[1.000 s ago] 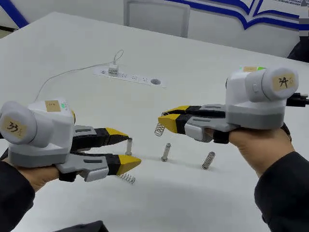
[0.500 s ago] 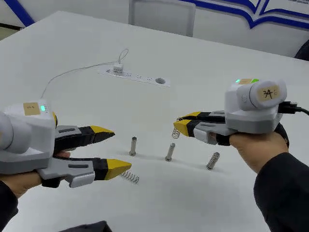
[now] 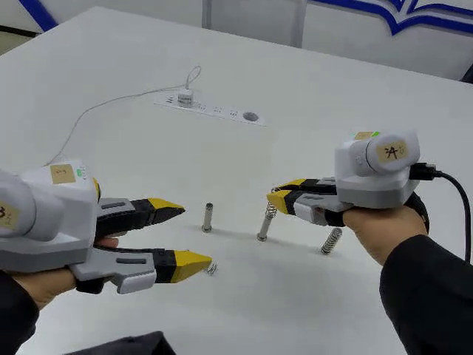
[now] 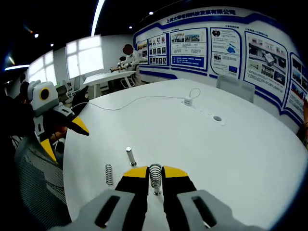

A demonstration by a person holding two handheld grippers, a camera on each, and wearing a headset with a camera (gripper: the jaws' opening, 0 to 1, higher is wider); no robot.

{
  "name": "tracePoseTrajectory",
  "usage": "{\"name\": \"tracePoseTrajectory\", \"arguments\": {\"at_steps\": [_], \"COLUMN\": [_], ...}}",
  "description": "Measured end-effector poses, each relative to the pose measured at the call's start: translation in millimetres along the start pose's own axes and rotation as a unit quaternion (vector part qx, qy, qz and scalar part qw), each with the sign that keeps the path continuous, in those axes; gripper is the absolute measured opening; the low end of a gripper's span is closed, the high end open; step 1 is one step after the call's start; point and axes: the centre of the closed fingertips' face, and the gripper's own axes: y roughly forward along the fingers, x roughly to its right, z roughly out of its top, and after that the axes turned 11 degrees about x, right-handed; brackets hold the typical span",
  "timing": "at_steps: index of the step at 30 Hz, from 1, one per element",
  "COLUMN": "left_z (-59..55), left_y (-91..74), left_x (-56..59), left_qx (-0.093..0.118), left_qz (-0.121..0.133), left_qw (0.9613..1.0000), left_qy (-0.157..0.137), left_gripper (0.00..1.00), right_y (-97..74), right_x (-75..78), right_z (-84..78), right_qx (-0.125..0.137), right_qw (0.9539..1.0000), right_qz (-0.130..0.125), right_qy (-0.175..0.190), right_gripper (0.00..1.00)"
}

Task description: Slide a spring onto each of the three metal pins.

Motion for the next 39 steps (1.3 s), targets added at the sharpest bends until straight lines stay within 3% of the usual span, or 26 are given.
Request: {"name": "tracePoseTrajectory", "arguments": {"at_steps": [8,20,32,39], "left_z": [-3.6,-6.6,-9.0,-9.8], "left_y": [2.2,1.8,2.1,2.5], "left_x": [0.7,-0.9,-1.4,-1.8], "left_qx": [-0.006,-0.008,-0.012,-0.012], "left_qz": [-0.002,0.002,0.002,0.003], "left_qw": [1.0000,0.9999,0.9999,0.9999], "left_qy": [-0.002,-0.006,-0.007,-0.008], "left_gripper": [0.52,0.52,0.51,0.51], "right_y": [5.0,14.3,23.3,23.1], "right_x": [7.7,9.5,5.8,5.6], "right_z": [1.3,-21.8,-55.9,-61.9], "right_qx": [0.023,0.004,-0.038,-0.051], "right_qw": [0.9995,0.9996,0.9990,0.9985], "right_qz": [-0.004,-0.003,0.002,0.002], "right_qy": [0.022,0.026,0.023,0.020], "right_gripper": [0.12,0.12,0.12,0.12]}}
